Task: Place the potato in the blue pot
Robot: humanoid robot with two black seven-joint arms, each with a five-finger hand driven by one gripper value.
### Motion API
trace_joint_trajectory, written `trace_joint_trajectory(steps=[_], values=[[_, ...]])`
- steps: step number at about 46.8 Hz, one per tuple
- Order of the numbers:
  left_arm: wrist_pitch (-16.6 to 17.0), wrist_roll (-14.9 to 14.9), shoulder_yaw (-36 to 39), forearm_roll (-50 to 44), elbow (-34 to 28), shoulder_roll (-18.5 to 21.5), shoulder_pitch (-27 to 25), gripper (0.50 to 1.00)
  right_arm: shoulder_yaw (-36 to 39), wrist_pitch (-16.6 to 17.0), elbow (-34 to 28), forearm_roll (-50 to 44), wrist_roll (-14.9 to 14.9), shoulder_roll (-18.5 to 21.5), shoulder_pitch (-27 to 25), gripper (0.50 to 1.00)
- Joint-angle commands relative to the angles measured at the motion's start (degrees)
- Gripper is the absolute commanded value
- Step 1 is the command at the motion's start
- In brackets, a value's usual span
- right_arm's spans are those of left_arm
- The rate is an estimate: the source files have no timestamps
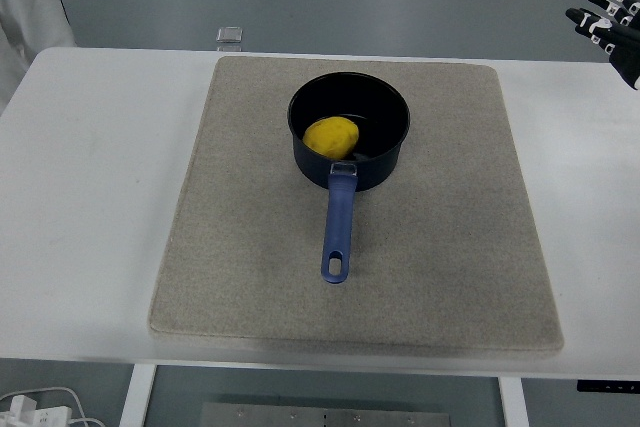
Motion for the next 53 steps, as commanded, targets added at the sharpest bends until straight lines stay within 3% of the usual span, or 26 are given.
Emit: trace_joint_trajectory(steps=[1, 53], values=[[0.00, -0.01, 0.00, 0.00, 0.09, 0.00, -0.01, 1.000, 0.00, 0.06, -0.01, -0.06, 0.00, -0.20, 0.16, 0.924], [0.00, -0.01, 0.00, 0.00, 0.01, 0.00, -0.01, 1.000, -0.08, -0.64, -0.01, -0.41, -0.36, 0.41, -0.54, 0.926]])
